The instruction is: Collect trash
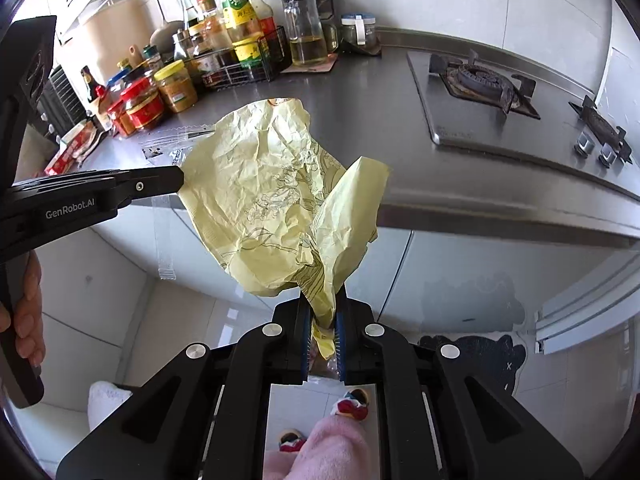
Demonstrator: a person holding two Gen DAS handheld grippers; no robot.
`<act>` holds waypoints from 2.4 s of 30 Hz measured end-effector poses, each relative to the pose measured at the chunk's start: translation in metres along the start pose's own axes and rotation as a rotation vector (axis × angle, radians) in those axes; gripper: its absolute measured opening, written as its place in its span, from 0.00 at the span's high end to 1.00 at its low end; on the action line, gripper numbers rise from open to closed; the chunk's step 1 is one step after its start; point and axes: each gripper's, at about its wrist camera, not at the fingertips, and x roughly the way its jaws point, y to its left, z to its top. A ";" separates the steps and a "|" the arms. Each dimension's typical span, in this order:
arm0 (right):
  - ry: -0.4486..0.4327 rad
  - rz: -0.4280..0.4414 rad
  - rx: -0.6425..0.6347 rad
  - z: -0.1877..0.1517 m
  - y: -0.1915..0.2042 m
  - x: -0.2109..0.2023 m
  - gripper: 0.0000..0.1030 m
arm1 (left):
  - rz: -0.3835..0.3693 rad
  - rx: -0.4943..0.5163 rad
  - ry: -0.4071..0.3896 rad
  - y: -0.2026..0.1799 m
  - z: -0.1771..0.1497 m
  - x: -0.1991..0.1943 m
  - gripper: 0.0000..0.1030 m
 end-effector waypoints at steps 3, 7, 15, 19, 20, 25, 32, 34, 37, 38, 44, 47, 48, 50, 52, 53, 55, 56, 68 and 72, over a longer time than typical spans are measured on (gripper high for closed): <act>0.040 0.001 -0.001 -0.016 0.003 0.009 0.89 | 0.003 -0.006 0.027 0.001 -0.023 0.007 1.00; 0.095 0.004 0.013 -0.032 0.000 0.027 0.89 | -0.006 -0.042 0.085 0.008 -0.048 0.028 1.00; 0.209 0.004 0.017 -0.059 -0.008 0.087 0.89 | 0.007 -0.085 0.189 0.018 -0.085 0.081 1.00; 0.273 -0.003 0.020 -0.071 -0.009 0.126 0.89 | 0.019 -0.119 0.244 0.027 -0.107 0.119 1.00; 0.285 -0.007 0.023 -0.074 -0.010 0.136 0.89 | 0.015 -0.126 0.258 0.029 -0.112 0.129 1.00; 0.352 -0.025 0.017 -0.090 -0.016 0.189 0.89 | -0.004 -0.146 0.330 0.037 -0.135 0.177 1.00; 0.435 -0.044 0.041 -0.110 -0.029 0.250 0.90 | -0.019 -0.194 0.383 0.046 -0.154 0.245 1.00; 0.452 -0.048 0.052 -0.114 -0.034 0.264 0.90 | -0.016 -0.197 0.398 0.050 -0.158 0.263 1.00; 0.472 -0.042 0.054 -0.120 -0.037 0.284 0.90 | -0.010 -0.200 0.419 0.054 -0.160 0.288 1.00; 0.481 -0.040 0.051 -0.122 -0.037 0.292 0.90 | -0.007 -0.199 0.424 0.055 -0.162 0.294 1.00; 0.534 -0.035 0.056 -0.135 -0.037 0.333 0.90 | 0.000 -0.210 0.456 0.060 -0.169 0.330 1.00; 0.543 -0.020 0.076 -0.139 -0.037 0.347 0.86 | 0.009 -0.213 0.467 0.065 -0.172 0.342 0.99; 0.541 -0.017 0.081 -0.139 -0.037 0.351 0.86 | 0.011 -0.218 0.469 0.067 -0.173 0.344 0.97; 0.546 -0.012 0.090 -0.139 -0.038 0.356 0.86 | 0.011 -0.229 0.472 0.070 -0.174 0.347 0.97; 0.543 -0.011 0.099 -0.138 -0.040 0.359 0.83 | 0.013 -0.237 0.473 0.071 -0.172 0.350 0.97; 0.544 -0.011 0.102 -0.137 -0.041 0.360 0.74 | 0.014 -0.239 0.471 0.072 -0.171 0.350 0.95; 0.541 0.003 0.107 -0.136 -0.041 0.361 0.43 | 0.013 -0.244 0.472 0.072 -0.169 0.349 0.88; 0.535 -0.003 0.104 -0.135 -0.041 0.361 0.38 | 0.010 -0.248 0.473 0.072 -0.168 0.349 0.83; 0.518 -0.032 0.123 -0.127 -0.046 0.340 0.29 | 0.011 -0.250 0.452 0.076 -0.160 0.335 0.48; 0.497 -0.049 0.115 -0.115 -0.043 0.317 0.20 | 0.020 -0.260 0.423 0.075 -0.148 0.310 0.33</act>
